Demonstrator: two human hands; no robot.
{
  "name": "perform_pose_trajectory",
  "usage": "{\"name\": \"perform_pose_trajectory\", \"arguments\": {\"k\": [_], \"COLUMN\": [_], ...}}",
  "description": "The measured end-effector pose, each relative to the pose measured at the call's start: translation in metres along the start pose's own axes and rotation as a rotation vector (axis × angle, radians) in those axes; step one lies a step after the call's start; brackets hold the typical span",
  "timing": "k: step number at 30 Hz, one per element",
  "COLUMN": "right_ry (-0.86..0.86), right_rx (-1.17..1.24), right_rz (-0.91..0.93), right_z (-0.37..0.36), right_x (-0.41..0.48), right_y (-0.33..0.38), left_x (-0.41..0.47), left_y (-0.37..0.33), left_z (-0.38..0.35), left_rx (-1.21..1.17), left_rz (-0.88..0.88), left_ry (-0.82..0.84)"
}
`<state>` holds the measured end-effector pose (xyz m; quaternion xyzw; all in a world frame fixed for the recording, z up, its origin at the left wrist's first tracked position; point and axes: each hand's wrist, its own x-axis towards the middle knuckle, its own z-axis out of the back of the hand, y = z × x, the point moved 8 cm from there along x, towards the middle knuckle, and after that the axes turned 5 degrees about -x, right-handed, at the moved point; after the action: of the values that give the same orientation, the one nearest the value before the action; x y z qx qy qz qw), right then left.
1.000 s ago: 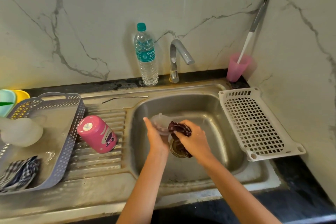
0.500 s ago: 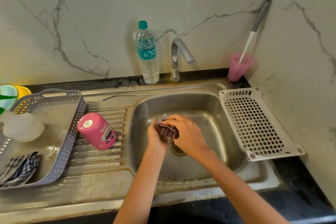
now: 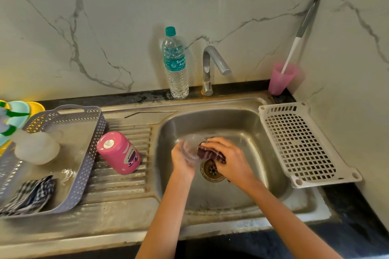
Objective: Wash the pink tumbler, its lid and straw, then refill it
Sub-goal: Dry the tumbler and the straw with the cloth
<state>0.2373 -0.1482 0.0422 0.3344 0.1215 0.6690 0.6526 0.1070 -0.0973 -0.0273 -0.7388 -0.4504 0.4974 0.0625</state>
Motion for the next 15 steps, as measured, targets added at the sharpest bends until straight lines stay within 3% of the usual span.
{"name": "perform_pose_trajectory", "arguments": {"k": [2,6,15], "right_ry": [-0.074,0.027,0.004], "right_rx": [-0.012,-0.18,-0.165], "right_rz": [-0.047,0.133,-0.013], "right_z": [0.008,0.001,0.0], "right_x": [0.005,0.013,0.009], "right_y": [0.0,0.031,-0.003], "left_x": [-0.001,-0.01,-0.014], "left_y": [0.003,0.015,0.005], "left_z": [0.0,-0.018,-0.018], "left_rx": [0.073,0.117,0.064], "left_rz": [-0.024,0.002,-0.036], "left_ry": [-0.018,0.085,0.055]}}
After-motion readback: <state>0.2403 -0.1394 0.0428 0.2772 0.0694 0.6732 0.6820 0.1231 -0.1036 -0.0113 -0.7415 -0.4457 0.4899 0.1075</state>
